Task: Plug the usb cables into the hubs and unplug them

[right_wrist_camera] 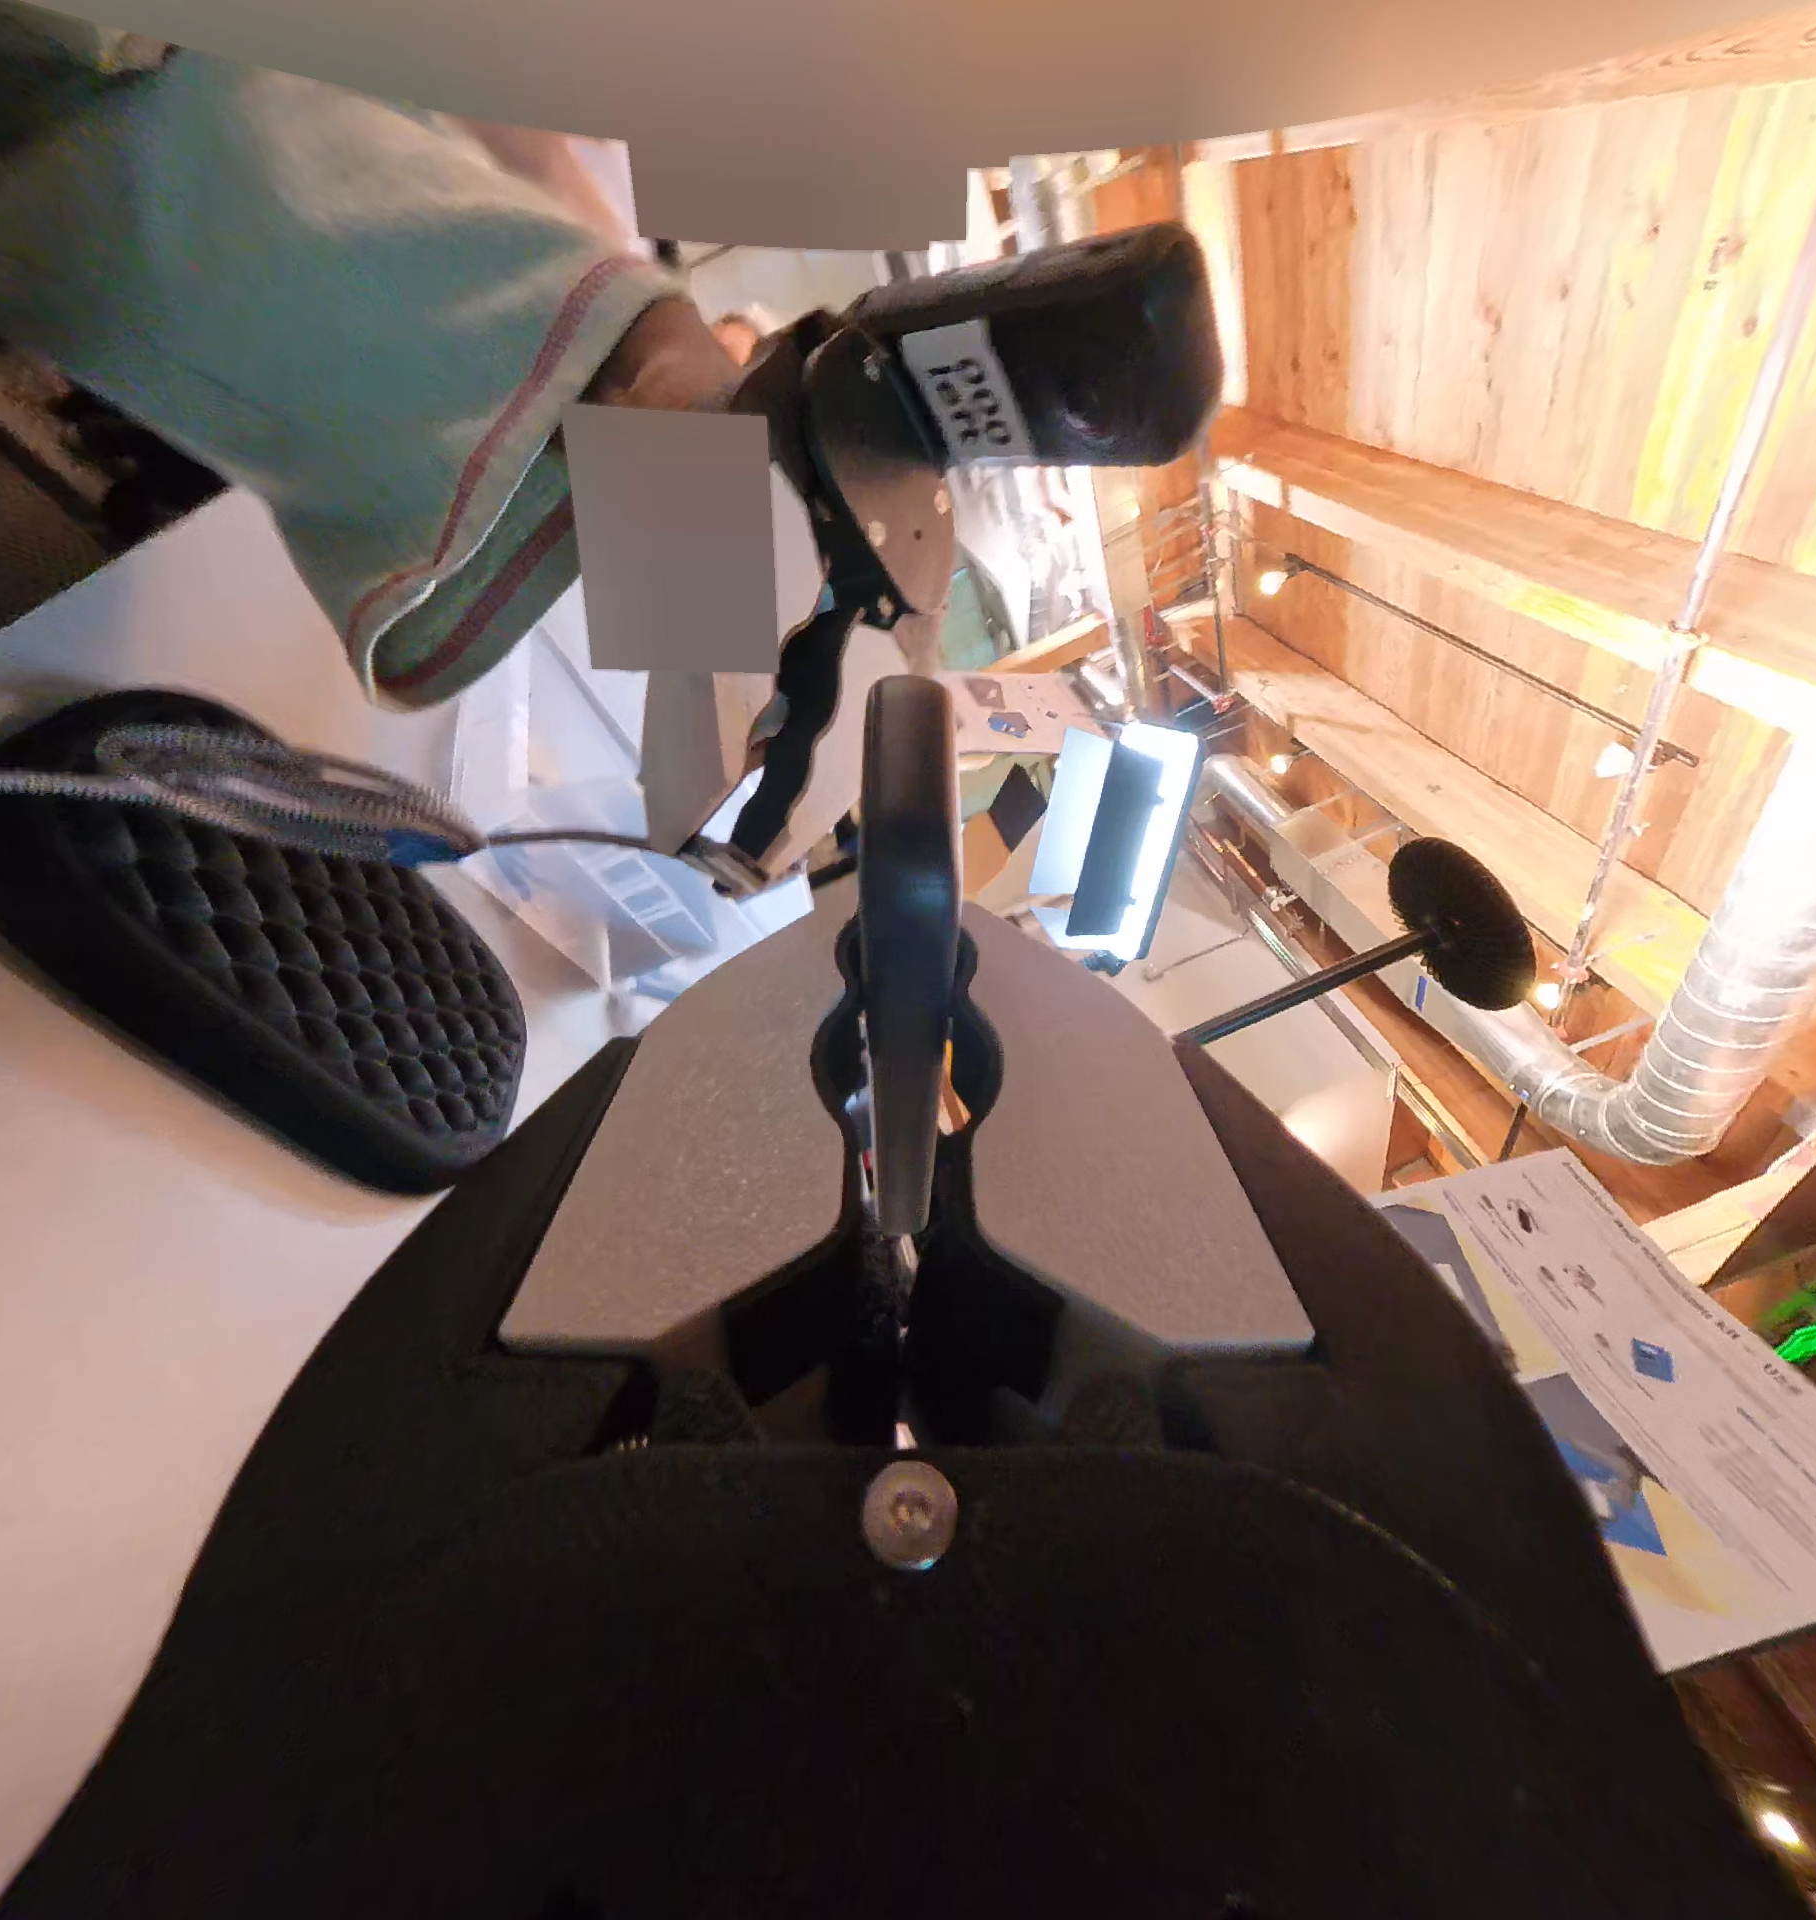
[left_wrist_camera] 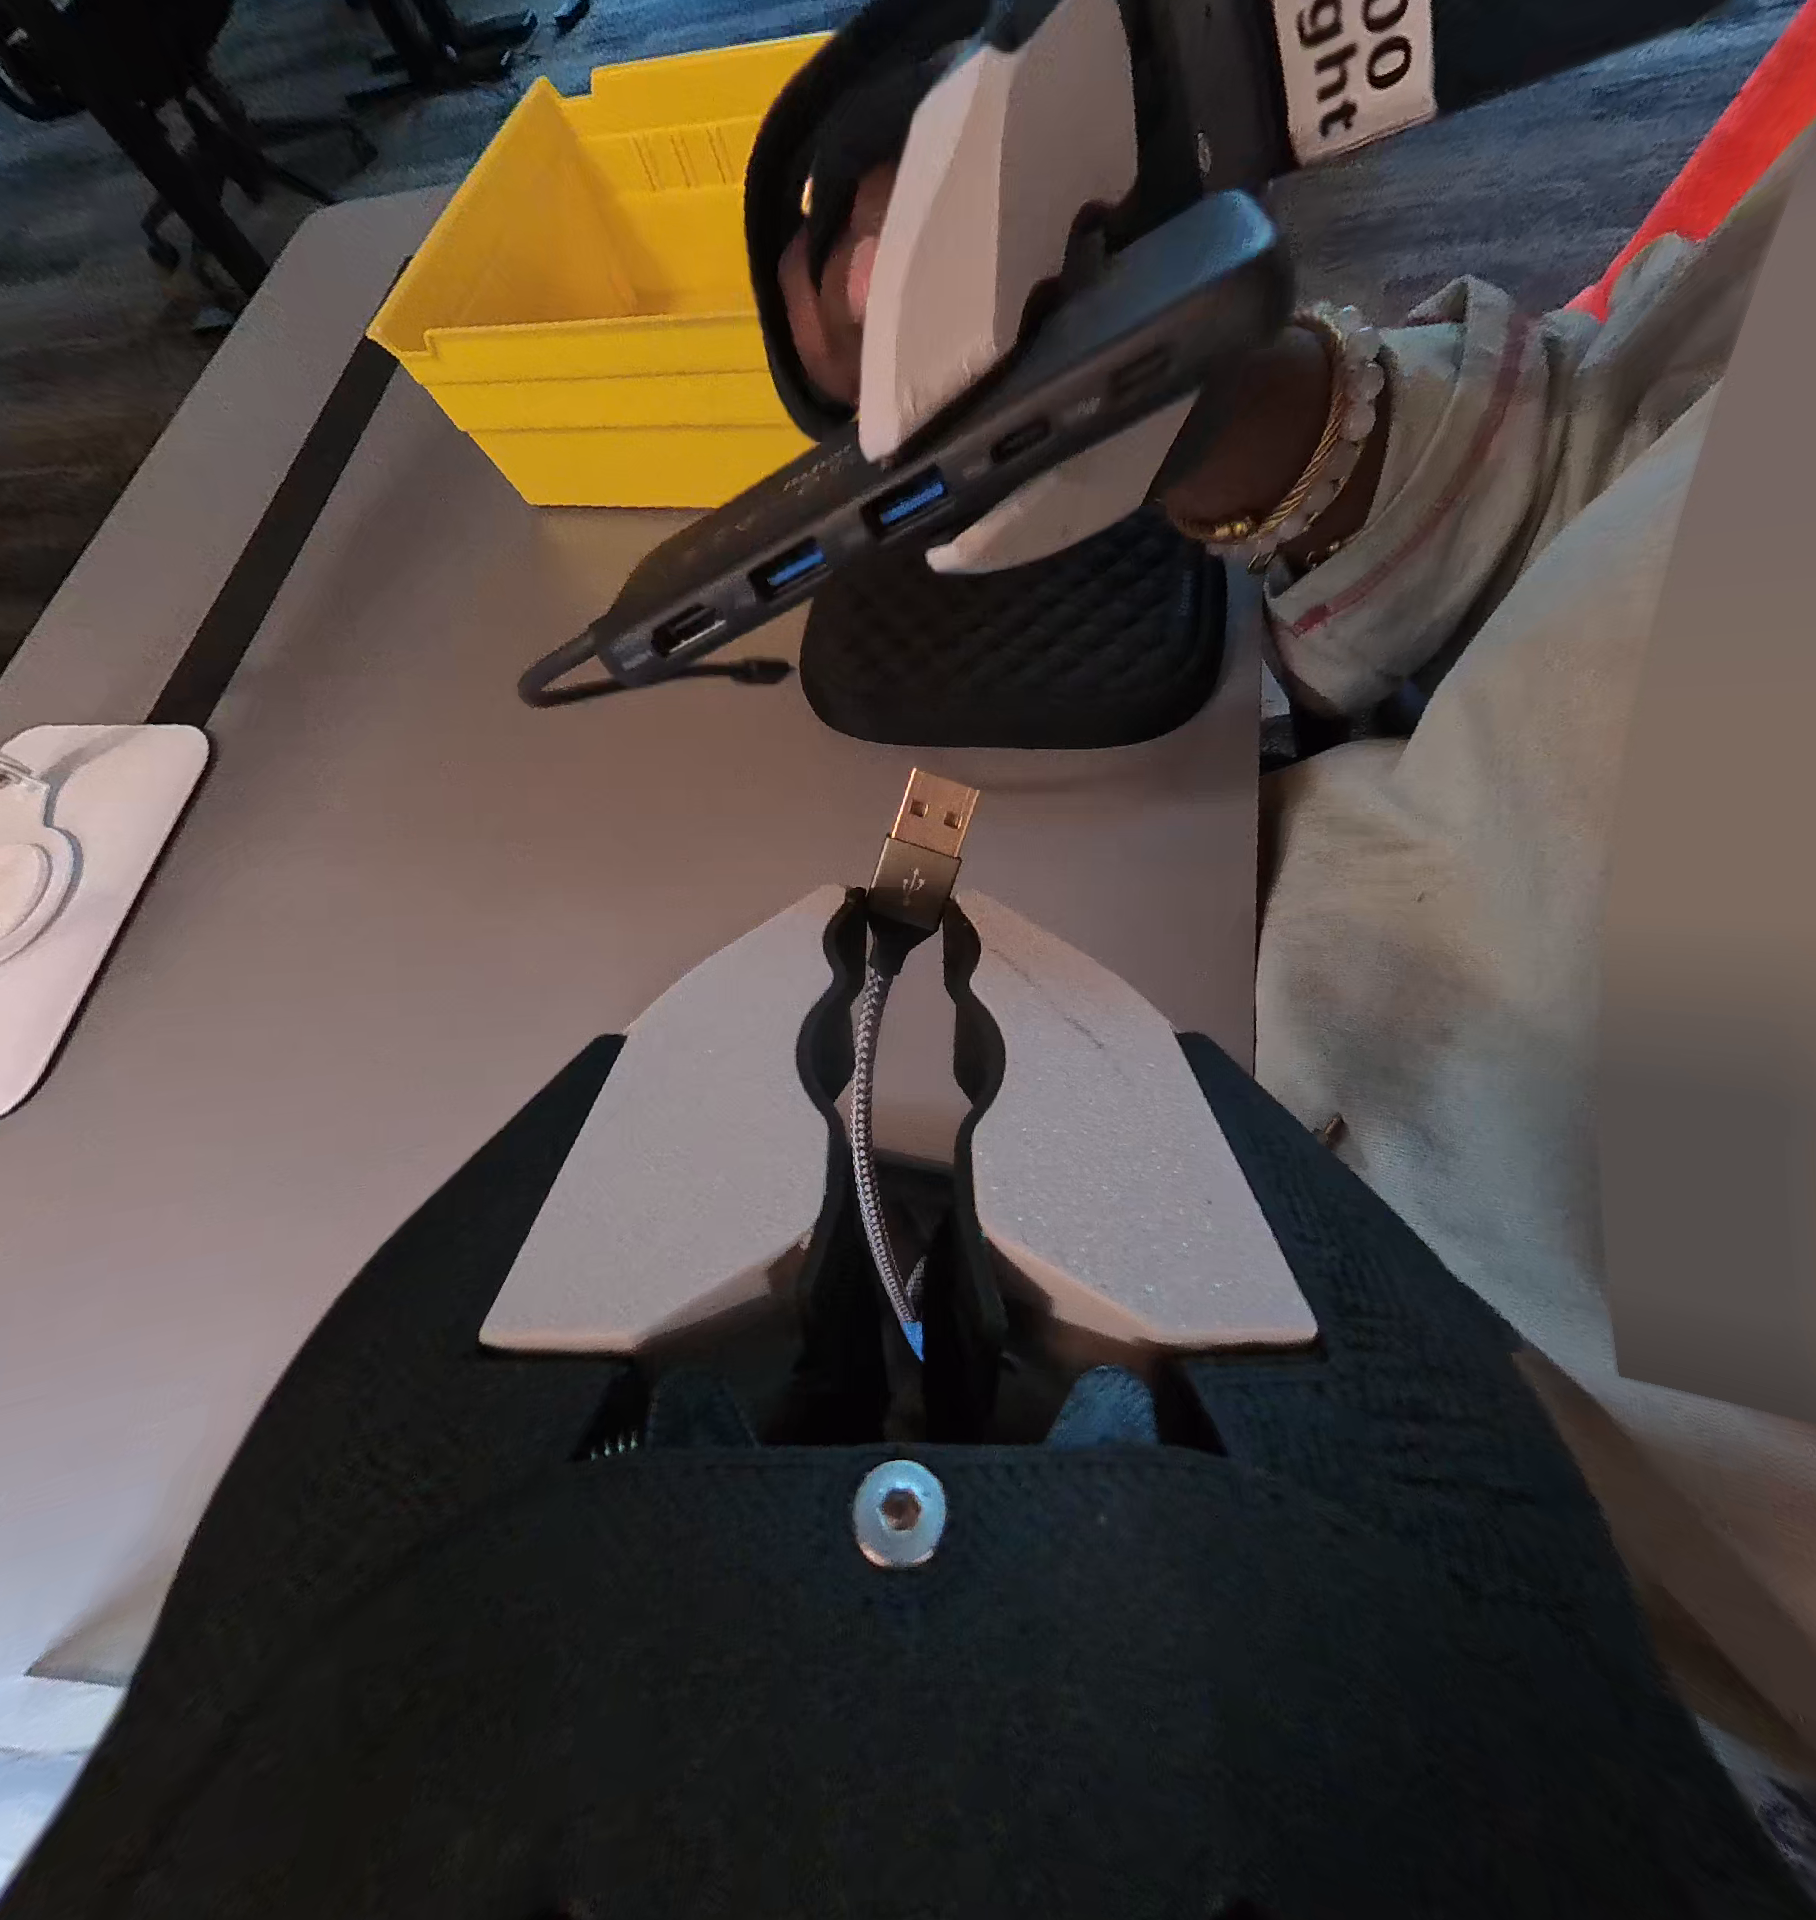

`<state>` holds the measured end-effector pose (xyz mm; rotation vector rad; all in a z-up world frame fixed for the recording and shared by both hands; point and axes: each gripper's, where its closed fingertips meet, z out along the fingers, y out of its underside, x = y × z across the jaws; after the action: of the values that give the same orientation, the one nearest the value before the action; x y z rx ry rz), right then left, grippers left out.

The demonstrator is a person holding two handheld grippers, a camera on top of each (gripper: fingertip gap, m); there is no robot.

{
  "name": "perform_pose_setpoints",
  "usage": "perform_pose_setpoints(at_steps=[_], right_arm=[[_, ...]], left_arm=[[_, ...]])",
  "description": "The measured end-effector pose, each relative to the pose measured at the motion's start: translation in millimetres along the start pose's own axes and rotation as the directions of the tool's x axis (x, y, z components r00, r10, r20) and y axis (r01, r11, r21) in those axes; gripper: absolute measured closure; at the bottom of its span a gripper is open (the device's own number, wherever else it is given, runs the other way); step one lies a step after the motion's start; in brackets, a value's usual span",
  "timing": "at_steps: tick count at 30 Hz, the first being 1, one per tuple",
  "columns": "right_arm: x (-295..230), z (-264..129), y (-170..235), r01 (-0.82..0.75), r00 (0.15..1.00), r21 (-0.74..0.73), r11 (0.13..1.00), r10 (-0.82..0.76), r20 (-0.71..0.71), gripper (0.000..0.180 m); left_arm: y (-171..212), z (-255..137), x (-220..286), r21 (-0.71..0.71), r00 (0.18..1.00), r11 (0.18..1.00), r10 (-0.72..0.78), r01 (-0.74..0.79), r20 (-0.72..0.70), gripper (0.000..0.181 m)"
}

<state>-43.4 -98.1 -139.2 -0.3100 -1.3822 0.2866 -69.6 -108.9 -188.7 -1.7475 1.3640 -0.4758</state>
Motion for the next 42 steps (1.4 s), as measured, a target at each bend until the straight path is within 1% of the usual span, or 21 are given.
perform_pose_setpoints(at_steps=[1, 4, 5, 7, 9, 10, 12, 13, 14, 16, 18, 19, 20, 21, 22, 26, 29, 33, 38, 40, 42], right_arm=[[-4.6, 1.9, 2.7, 0.046, 0.998, -0.038, 0.998, -0.044, 0.035, 0.168], [-21.0, 6.9, 9.4, 0.235, 0.961, -0.143, 0.961, -0.208, 0.183, 0.168], [-22.4, 7.7, 8.5, 0.265, 0.951, -0.149, 0.953, -0.232, 0.205, 0.167], [-20.8, 8.1, 6.3, 0.238, 0.957, -0.145, 0.960, -0.206, 0.207, 0.168], [-18.7, 7.6, 10.7, 0.126, 0.976, -0.163, 0.979, -0.093, 0.196, 0.168], [-17.4, 7.4, 14.4, 0.029, 0.982, -0.176, 0.984, 0.004, 0.187, 0.167], [-14.6, 7.9, 21.8, -0.252, 0.942, -0.200, 0.947, 0.287, 0.172, 0.167], [-12.1, 8.4, 25.6, -0.405, 0.884, -0.205, 0.891, 0.439, 0.159, 0.167], [-10.5, 8.9, 29.0, -0.556, 0.794, -0.204, 0.806, 0.587, 0.158, 0.167], [-11.8, 10.9, 34.3, -0.797, 0.531, -0.220, 0.562, 0.826, 0.188, 0.167], [-16.0, 14.0, 38.9, -0.915, 0.261, -0.252, 0.314, 0.939, 0.223, 0.167], [-17.9, 15.8, 39.2, -0.942, 0.160, -0.253, 0.222, 0.956, 0.245, 0.167], [-19.1, 17.1, 39.2, -0.957, 0.080, -0.249, 0.149, 0.961, 0.266, 0.166], [-20.3, 18.3, 41.2, -0.965, 0.019, -0.248, 0.088, 0.963, 0.269, 0.167], [-22.2, 19.0, 44.6, -0.967, -0.017, -0.249, 0.050, 0.965, 0.262, 0.167], [-26.9, 19.3, 61.1, -0.975, -0.028, -0.222, 0.015, 0.982, 0.189, 0.167], [-26.3, 17.8, 66.8, -0.982, -0.033, -0.187, -0.002, 0.986, 0.162, 0.167], [-28.3, 16.2, 67.6, -0.980, 0.006, -0.193, 0.035, 0.988, 0.151, 0.167], [-32.8, 16.7, 68.4, -0.970, 0.044, -0.230, 0.074, 0.990, 0.134, 0.167], [-34.8, 17.4, 68.8, -0.968, 0.056, -0.237, 0.086, 0.990, 0.129, 0.167], [-36.2, 18.1, 68.6, -0.967, 0.067, -0.238, 0.096, 0.990, 0.127, 0.167]], left_arm=[[1.4, 0.3, -1.2, -0.006, 1.000, 1.000, -0.010, 0.010, -0.003, 0.166], [7.5, 0.5, -3.7, -0.035, 0.999, 0.998, -0.048, 0.047, -0.019, 0.167], [9.2, 1.2, -4.9, -0.043, 0.998, 0.997, -0.057, 0.056, -0.020, 0.166], [10.3, 2.1, -8.6, -0.041, 0.998, 0.998, -0.056, 0.055, -0.007, 0.166], [11.0, 3.2, -13.7, -0.027, 0.999, 0.999, -0.046, 0.047, 0.023, 0.166], [12.2, 4.3, -18.3, -0.019, 0.998, 0.999, -0.029, 0.030, 0.055, 0.166], [16.0, 2.1, -37.2, -0.028, 0.974, 0.997, 0.073, -0.069, 0.213, 0.166], [18.4, -0.6, -47.9, -0.067, 0.932, 0.985, 0.173, -0.160, 0.317, 0.166], [19.8, -4.7, -57.6, -0.134, 0.863, 0.958, 0.287, -0.255, 0.415, 0.166], [19.2, -15.0, -72.7, -0.323, 0.664, 0.859, 0.512, -0.397, 0.545, 0.166], [13.6, -19.4, -77.1, -0.480, 0.456, 0.724, 0.687, -0.495, 0.566, 0.167], [11.8, -17.8, -76.0, -0.521, 0.397, 0.678, 0.731, -0.519, 0.556, 0.167], [10.5, -15.8, -75.2, -0.542, 0.364, 0.653, 0.751, -0.529, 0.551, 0.167], [9.4, -14.2, -74.9, -0.549, 0.349, 0.645, 0.758, -0.532, 0.552, 0.167], [9.7, -12.5, -74.9, -0.551, 0.354, 0.647, 0.756, -0.527, 0.550, 0.167], [11.0, -7.6, -77.6, -0.555, 0.388, 0.675, 0.736, -0.486, 0.555, 0.167], [9.7, -1.5, -77.7, -0.582, 0.397, 0.668, 0.744, -0.463, 0.538, 0.167], [5.6, 9.2, -75.3, -0.627, 0.368, 0.612, 0.791, -0.482, 0.489, 0.167], [6.3, 17.9, -72.1, -0.651, 0.360, 0.568, 0.823, -0.504, 0.440, 0.167], [6.6, 17.7, -72.0, -0.647, 0.366, 0.574, 0.819, -0.502, 0.442, 0.167], [7.0, 17.2, -70.7, -0.626, 0.396, 0.603, 0.797, -0.495, 0.456, 0.167]])
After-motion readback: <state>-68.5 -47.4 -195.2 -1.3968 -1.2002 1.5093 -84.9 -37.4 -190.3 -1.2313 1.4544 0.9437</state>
